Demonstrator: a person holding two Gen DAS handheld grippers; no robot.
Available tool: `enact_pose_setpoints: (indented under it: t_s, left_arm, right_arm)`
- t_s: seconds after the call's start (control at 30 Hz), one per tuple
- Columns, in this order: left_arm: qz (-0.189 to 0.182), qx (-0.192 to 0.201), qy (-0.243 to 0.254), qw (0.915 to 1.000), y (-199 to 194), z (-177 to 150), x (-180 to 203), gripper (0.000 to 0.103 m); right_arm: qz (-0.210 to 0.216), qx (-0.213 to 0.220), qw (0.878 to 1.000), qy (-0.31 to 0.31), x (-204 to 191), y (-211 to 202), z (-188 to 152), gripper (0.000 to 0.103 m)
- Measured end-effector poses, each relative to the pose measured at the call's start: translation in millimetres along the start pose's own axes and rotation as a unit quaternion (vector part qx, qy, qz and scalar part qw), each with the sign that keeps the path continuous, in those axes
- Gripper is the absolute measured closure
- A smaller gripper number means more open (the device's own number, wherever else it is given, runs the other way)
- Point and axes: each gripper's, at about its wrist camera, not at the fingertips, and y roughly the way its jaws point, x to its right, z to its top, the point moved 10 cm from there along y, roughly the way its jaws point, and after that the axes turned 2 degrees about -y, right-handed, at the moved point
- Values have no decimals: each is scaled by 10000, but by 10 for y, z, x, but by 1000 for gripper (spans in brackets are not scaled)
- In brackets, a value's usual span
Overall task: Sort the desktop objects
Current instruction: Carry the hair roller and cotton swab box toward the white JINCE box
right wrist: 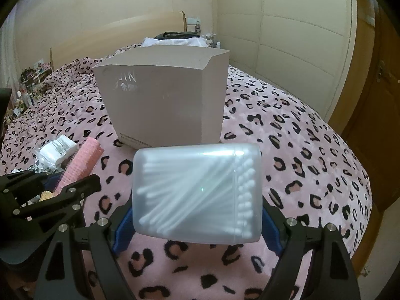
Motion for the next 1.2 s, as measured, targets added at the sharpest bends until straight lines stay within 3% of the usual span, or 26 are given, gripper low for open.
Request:
enact_pose_setpoints:
  t_s: [0.3,0.8,1.2]
  left_arm:
    - [-73,57,46,9999,-133,179,-30,78]
    - [-220,247,320,9989,-550,901,-18,78]
    - [-1113,-319,485,9921,-338,1677,95,78]
  right_arm:
    - [61,124,9999,-91,-39,-68,211,18]
    - [84,694,9966,-433,-65,-433,1044,18]
    - [209,668,9943,-810,37,-235,1700,18]
